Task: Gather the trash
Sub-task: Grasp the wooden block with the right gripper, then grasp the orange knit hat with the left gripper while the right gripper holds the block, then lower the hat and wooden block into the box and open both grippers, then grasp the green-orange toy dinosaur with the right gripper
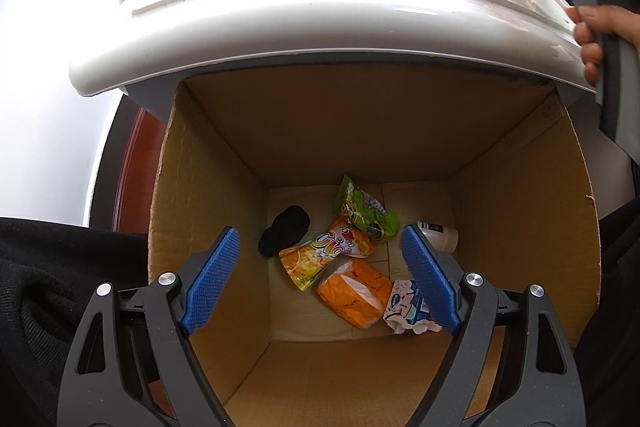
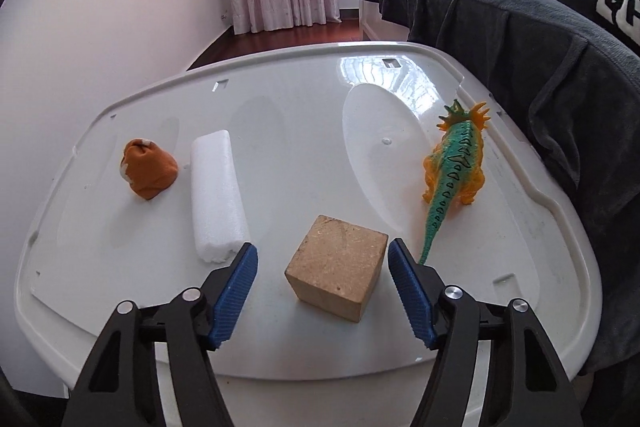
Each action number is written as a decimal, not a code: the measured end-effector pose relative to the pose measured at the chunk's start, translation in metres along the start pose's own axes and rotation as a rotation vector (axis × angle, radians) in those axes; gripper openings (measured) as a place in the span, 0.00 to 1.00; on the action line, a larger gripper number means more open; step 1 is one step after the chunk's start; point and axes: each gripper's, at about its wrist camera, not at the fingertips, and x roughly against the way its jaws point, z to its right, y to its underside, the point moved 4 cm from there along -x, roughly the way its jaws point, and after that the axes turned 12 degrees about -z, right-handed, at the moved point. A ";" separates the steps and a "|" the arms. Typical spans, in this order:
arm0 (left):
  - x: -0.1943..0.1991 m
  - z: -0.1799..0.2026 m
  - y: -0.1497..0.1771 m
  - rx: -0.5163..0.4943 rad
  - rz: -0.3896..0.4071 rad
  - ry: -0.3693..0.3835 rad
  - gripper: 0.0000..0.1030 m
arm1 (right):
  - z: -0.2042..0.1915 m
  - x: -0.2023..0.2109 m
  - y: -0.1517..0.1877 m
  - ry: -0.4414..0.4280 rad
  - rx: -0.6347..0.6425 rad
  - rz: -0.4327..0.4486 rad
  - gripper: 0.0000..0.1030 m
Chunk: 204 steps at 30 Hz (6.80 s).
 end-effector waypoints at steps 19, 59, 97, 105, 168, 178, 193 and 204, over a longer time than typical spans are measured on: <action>0.028 -0.001 -0.009 -0.001 0.069 -0.020 0.79 | 0.005 0.060 0.047 -0.043 0.049 0.078 0.41; 0.001 0.023 -0.306 0.111 0.185 0.074 0.41 | 0.025 0.074 0.105 -0.165 0.044 0.027 0.41; 0.053 0.020 -0.001 -0.049 0.148 0.019 0.30 | -0.015 0.108 0.179 -0.144 0.147 0.049 0.41; 0.018 0.006 -0.005 -0.005 0.072 0.024 0.30 | -0.017 0.090 0.185 -0.135 0.145 -0.008 0.41; 0.083 0.003 -0.075 -0.012 0.229 0.075 0.85 | 0.065 0.076 -0.008 -0.001 -0.031 0.042 0.94; 0.072 -0.010 -0.105 0.075 0.229 0.053 0.85 | 0.078 0.012 -0.055 0.052 -0.117 0.007 0.85; 0.055 -0.005 -0.102 0.062 0.181 0.072 0.85 | 0.056 -0.032 -0.068 0.167 -0.050 -0.042 0.49; 0.051 0.008 -0.108 0.054 0.152 0.067 0.85 | 0.060 -0.022 -0.061 0.128 -0.045 -0.041 0.39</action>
